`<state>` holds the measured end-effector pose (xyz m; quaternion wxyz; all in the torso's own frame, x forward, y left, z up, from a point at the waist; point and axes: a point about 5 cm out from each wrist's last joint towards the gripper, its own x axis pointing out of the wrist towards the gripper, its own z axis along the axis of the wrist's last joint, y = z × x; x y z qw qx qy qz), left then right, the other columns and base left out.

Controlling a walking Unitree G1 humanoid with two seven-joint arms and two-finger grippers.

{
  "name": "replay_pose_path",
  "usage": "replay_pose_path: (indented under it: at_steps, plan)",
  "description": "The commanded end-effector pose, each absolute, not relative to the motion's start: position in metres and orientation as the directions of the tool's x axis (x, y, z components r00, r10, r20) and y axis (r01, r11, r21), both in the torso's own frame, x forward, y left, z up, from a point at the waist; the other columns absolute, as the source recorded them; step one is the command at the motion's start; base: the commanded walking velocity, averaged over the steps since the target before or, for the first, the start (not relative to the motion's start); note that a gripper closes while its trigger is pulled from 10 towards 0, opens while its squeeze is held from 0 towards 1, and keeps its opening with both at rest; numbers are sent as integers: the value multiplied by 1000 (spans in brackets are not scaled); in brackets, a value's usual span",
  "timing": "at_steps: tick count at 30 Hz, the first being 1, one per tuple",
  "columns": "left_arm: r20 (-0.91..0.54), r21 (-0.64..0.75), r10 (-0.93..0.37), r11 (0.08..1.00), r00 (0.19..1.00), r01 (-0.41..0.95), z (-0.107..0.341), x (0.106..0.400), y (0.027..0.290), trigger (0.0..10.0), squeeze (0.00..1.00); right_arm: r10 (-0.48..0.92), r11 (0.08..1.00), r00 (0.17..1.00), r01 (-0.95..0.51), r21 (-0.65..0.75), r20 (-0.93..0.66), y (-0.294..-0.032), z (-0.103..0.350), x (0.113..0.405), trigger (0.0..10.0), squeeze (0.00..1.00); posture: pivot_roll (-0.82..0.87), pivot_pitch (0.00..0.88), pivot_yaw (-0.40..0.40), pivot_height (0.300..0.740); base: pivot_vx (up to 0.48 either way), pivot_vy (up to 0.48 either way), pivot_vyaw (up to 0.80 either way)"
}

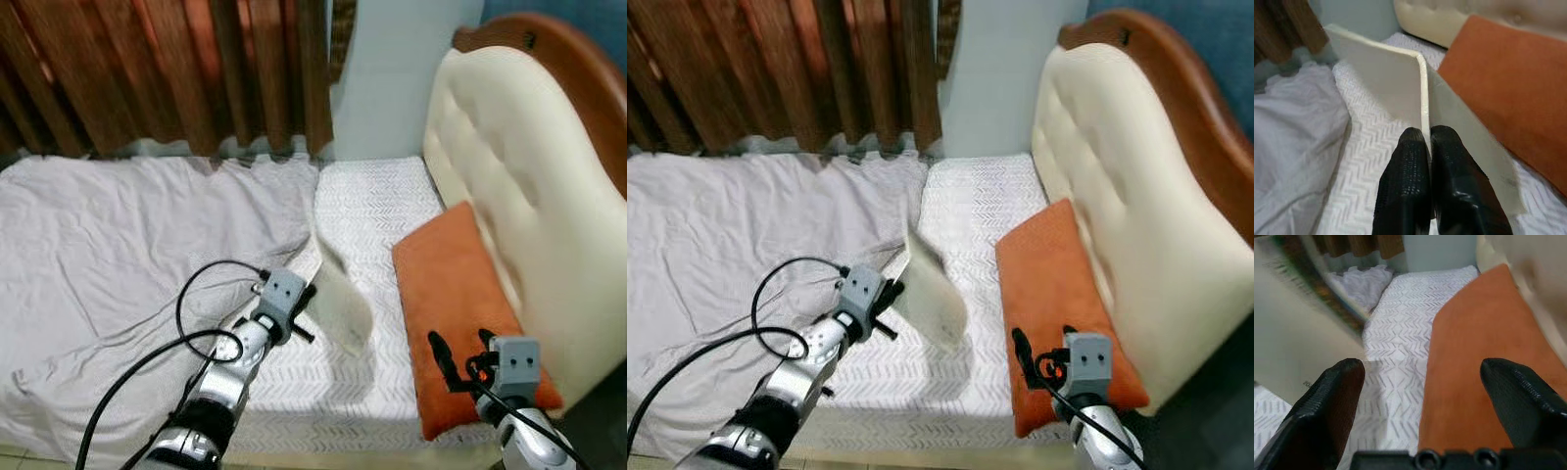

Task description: Clean up the room

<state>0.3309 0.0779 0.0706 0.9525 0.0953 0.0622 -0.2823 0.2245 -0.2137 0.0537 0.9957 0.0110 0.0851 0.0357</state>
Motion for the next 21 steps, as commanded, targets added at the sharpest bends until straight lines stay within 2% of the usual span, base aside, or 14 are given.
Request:
replay_pose_path:
  at_steps: [1,2,3,6,7,9,10,12,13,14,15,17,18,21]
  plan:
    - [-159,127,-584,788,796,603,82,339,58,10000,0,114,993,978,-108,49,-175,-198,56,214,10000,0,-158,145,23,740,0,0,0]
    - [-159,127,-584,788,796,603,82,339,58,10000,0,114,993,978,-108,49,-175,-198,56,214,10000,0,-158,145,23,740,0,0,0]
    - [-159,111,-608,772,778,626,85,340,47,10000,0,117,993,976,-111,44,-182,-197,58,206,10000,0,-183,181,23,740,0,0,0]
    - [-75,-15,-686,726,723,687,121,350,2,10000,0,111,994,968,-110,18,-225,-199,69,164,10000,0,-292,333,24,740,0,0,0]
    - [-50,-61,-684,730,728,681,129,353,-4,10000,0,102,995,964,-103,9,-244,-202,70,154,10000,0,-338,389,7,740,0,0,0]
    - [-36,-93,-682,730,731,677,134,355,-8,10000,0,96,995,961,-98,3,-258,-204,71,148,10000,0,-338,389,7,740,0,0,0]
    - [-9,-185,-667,734,745,654,138,358,-7,10000,0,85,996,957,-90,-4,-279,-205,72,137,10000,0,-389,456,-3,740,0,0,0]
    - [1,-331,-618,742,787,583,136,361,0,10000,0,67,997,948,-74,-11,-312,-206,81,114,10000,0,-459,514,-32,740,0,0,0]
    - [-3,-374,-603,741,798,558,133,362,3,10000,0,63,997,945,-71,-12,-321,-206,85,107,10000,0,-459,514,-32,740,0,0,0]
    - [-49,-427,-564,758,824,494,121,361,12,10000,0,58,998,941,-68,-18,-334,-205,90,99,10000,0,-496,562,-57,740,0,0,0]
    - [-81,-460,-539,767,838,448,112,359,18,10000,0,56,998,938,-67,-21,-342,-205,93,94,10000,0,-496,562,-57,740,0,0,0]
    - [-192,-489,-465,809,864,327,83,352,40,10000,0,59,997,928,-72,-21,-368,-201,99,85,10000,0,-524,603,-83,740,0,0,0]
    - [-192,-489,-465,809,864,327,83,352,40,10000,0,59,997,928,-72,-21,-368,-201,99,85,10000,0,-524,603,-83,740,0,0,0]
    - [-284,-437,-440,850,852,294,55,339,66,10000,0,72,997,919,-77,1,-389,-197,107,74,10000,0,-507,613,-93,740,0,0,0]
